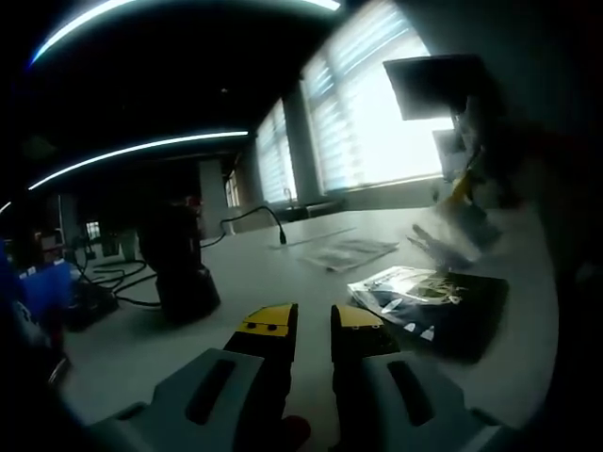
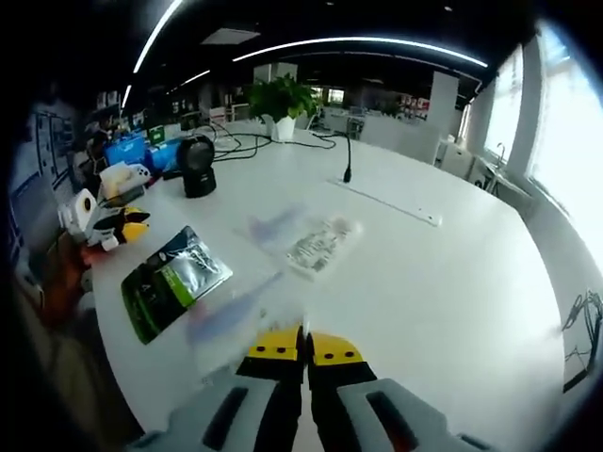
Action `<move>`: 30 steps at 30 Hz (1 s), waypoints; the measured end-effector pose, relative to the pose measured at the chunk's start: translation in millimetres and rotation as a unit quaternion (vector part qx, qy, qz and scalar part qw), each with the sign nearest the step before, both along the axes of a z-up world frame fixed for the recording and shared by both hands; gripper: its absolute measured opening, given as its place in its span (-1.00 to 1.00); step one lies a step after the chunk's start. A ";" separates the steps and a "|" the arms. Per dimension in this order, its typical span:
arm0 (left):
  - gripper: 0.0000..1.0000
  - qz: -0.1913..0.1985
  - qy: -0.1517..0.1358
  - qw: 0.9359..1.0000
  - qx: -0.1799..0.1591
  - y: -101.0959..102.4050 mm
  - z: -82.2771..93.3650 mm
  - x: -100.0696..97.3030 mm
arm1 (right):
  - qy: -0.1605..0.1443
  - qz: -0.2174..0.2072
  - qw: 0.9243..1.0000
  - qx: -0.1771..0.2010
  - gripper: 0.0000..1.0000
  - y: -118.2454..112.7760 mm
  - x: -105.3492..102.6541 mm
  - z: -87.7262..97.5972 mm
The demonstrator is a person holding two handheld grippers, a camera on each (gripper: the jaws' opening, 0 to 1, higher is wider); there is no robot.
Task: Clip sheet goods on table flip sheet goods clip sheet goods scan sheet goods put sheet goods back to table
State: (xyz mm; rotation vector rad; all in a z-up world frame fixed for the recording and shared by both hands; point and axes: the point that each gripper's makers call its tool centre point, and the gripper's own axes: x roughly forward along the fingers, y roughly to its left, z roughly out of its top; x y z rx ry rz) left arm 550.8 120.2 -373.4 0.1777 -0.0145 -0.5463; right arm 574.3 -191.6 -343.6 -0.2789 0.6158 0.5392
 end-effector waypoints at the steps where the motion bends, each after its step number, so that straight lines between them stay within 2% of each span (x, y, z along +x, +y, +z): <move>1: -0.86 0.000 0.000 1.000 0.000 -0.1 0.0 0.0 | -0.002 -0.001 1.000 0.003 -1.00 0.8 0.2 3.4; 14: -0.86 0.000 0.000 1.000 0.000 -0.1 -0.2 -0.2 | -0.036 0.007 0.998 0.052 -1.00 19.0 -0.7 50.0; 23: -0.86 -0.001 0.001 1.000 0.002 -0.3 -0.7 -0.1 | -0.064 0.030 0.996 0.061 -1.00 43.2 -4.2 80.7; 30: -0.86 0.000 0.001 1.000 0.000 0.2 -0.6 -0.1 | -0.078 0.044 0.995 0.050 -1.00 59.4 -4.7 92.7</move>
